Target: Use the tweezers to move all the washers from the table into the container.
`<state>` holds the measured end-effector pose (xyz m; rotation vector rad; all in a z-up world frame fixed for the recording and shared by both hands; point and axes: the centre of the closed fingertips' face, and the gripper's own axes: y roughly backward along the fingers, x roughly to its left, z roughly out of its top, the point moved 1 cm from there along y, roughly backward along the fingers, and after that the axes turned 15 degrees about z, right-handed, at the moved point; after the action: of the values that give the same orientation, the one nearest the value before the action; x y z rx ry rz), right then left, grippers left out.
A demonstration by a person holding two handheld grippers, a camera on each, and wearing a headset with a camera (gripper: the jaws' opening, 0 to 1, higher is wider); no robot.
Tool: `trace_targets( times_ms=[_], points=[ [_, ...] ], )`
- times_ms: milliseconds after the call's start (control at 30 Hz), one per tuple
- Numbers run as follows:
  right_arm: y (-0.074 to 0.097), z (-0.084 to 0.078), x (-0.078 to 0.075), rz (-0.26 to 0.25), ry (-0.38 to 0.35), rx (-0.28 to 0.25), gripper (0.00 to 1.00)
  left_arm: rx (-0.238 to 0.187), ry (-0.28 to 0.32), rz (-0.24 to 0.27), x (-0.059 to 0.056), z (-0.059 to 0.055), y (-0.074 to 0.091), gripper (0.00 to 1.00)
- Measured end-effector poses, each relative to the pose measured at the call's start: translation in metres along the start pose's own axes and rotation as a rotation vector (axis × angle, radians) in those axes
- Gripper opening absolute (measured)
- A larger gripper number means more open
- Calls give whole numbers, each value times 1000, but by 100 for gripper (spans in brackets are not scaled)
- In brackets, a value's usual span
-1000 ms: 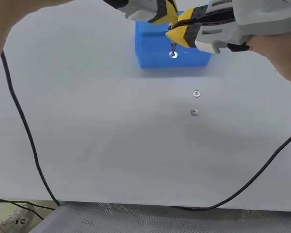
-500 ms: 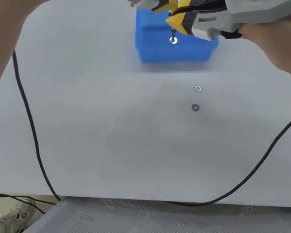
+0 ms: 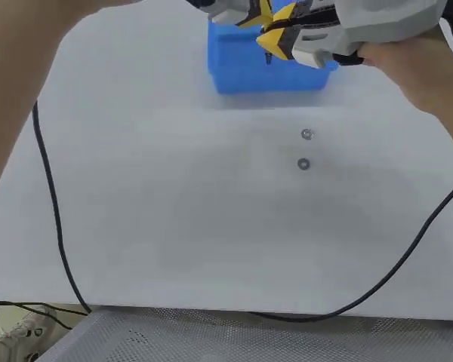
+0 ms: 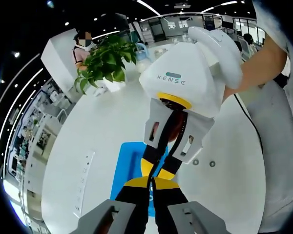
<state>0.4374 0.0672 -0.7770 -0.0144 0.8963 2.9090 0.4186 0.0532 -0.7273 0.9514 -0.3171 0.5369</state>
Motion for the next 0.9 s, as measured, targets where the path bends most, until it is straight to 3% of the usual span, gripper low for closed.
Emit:
trace_targets(
  times_ms=[567,900],
  points=[
    [-3,-6,15,27,-29,13,2,16,19,-38,-13,-10,-3,0],
    [-5,-4,12,26,-36,2,2,20,6,-26,-7,-12,-4,0]
  ],
)
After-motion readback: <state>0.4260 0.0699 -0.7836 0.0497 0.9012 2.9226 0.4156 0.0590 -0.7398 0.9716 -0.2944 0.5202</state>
